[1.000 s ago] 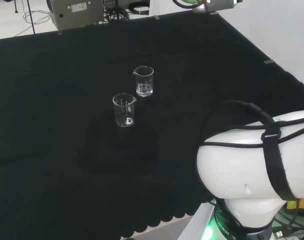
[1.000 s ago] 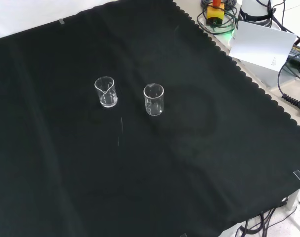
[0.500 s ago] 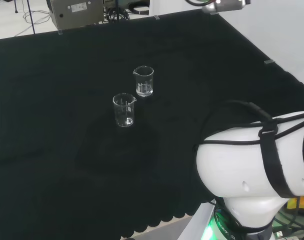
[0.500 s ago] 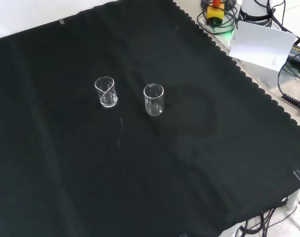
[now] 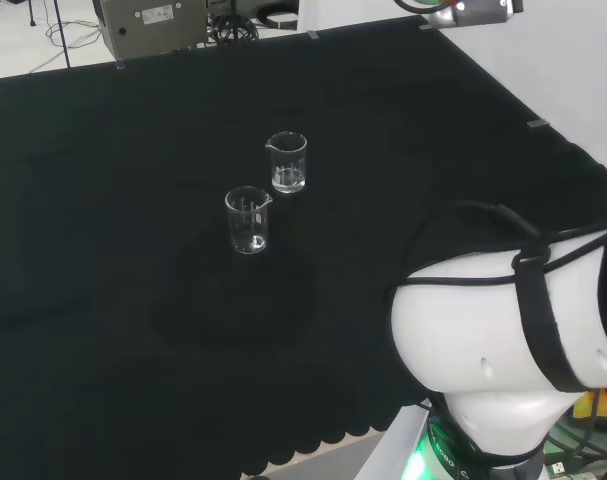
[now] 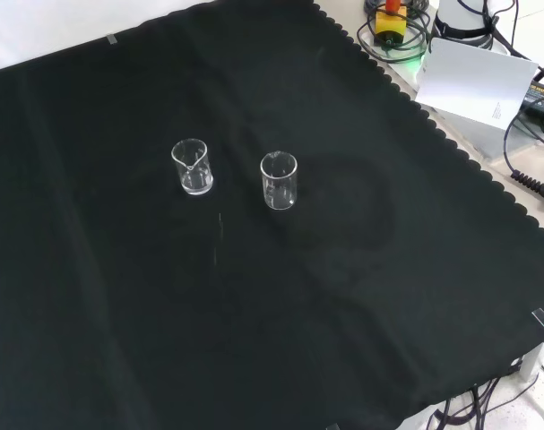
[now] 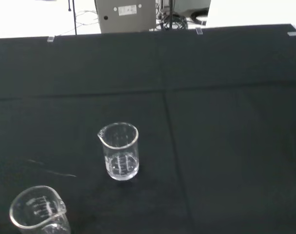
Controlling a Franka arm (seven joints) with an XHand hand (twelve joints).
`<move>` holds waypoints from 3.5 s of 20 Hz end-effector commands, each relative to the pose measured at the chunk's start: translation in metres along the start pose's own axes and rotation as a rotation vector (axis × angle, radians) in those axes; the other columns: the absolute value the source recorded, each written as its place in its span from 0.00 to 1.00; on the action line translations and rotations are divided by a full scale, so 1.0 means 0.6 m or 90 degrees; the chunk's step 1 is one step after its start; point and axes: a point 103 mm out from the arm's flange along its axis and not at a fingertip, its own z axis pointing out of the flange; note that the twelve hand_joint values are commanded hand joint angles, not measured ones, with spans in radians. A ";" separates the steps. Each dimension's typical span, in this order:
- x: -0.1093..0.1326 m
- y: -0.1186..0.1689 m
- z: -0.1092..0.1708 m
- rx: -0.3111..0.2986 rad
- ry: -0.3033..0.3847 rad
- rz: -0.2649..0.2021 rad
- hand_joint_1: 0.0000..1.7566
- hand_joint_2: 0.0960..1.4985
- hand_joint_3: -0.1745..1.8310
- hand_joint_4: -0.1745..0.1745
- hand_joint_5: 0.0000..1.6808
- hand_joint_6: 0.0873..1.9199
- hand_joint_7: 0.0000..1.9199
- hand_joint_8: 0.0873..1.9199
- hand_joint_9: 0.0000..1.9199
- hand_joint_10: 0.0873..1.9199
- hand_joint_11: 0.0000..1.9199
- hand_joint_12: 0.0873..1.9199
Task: Pick up the beaker on the right.
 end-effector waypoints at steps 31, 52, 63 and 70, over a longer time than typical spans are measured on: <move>-0.067 0.362 0.415 0.109 0.235 -0.102 0.45 0.35 0.35 0.44 0.19 0.00 0.08 0.31 0.18 0.32 0.02 0.73; 0.005 0.400 0.543 0.117 0.330 -0.216 0.46 0.31 0.36 0.41 0.21 0.00 0.08 0.33 0.19 0.32 0.05 0.72; 0.000 0.427 0.570 0.118 0.358 -0.237 0.48 0.31 0.35 0.41 0.22 0.00 0.08 0.32 0.17 0.31 0.03 0.72; 0.014 0.428 0.598 0.117 0.382 -0.239 0.49 0.30 0.35 0.44 0.23 0.00 0.09 0.33 0.18 0.31 0.02 0.72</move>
